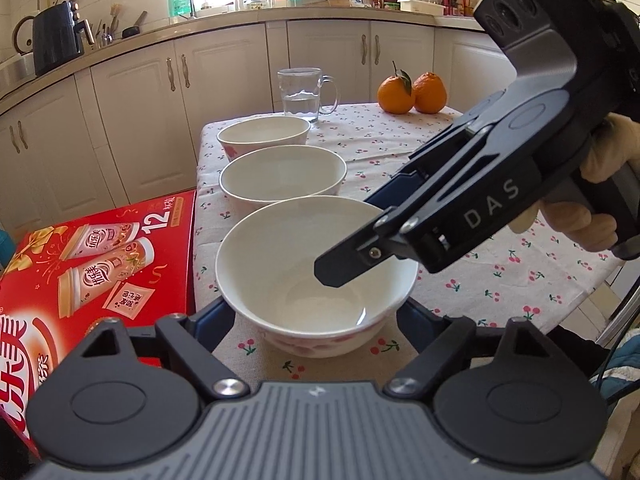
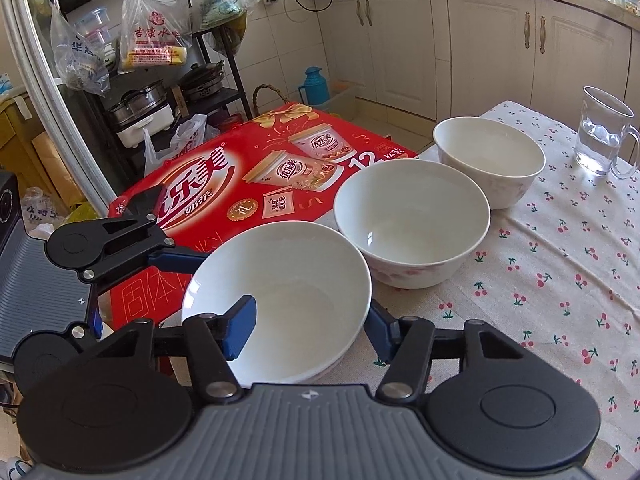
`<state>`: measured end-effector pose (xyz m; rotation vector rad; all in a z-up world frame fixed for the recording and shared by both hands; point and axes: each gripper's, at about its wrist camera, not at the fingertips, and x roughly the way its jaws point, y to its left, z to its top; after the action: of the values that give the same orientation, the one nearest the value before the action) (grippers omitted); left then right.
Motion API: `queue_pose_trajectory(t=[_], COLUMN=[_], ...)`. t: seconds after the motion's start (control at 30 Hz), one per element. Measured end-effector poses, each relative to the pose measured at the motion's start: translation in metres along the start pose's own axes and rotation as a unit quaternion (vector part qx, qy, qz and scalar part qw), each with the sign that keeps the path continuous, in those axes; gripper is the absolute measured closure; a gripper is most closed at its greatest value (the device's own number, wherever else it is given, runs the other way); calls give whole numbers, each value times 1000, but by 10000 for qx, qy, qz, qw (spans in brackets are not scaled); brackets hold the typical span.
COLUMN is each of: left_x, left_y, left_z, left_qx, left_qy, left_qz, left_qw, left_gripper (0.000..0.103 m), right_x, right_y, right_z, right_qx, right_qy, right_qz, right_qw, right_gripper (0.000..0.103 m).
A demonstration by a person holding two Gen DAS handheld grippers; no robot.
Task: Organize plates and bowls
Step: 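Carry the bowl with the right gripper toward the plate stack and lower it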
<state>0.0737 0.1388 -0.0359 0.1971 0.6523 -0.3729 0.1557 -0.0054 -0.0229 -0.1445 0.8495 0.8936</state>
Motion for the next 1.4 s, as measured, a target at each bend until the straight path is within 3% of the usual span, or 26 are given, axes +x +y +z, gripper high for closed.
queue_pose_trajectory(t=[0.37,0.93,1.4], left_x=[-8,31,55], left_y=[-20,-79,-95], left_z=[12,41,50], left_qx=[249,842,1008], left_qy=[-54,-207,-138], left_qz=[-212,-1149,-1361], left_qw=[9995,9896,9854], left_gripper=[16,16,16], right_x=[-26,-92,-101], right_y=[-2,-41,-63], right_z=[-13,-61,-74], right_qx=[82,713,1010], right_qy=[-85,-272,-340], right_qz=[-105,-1009,-1338], right_qw=[9999,9920,9853], right_gripper=[39,38,38])
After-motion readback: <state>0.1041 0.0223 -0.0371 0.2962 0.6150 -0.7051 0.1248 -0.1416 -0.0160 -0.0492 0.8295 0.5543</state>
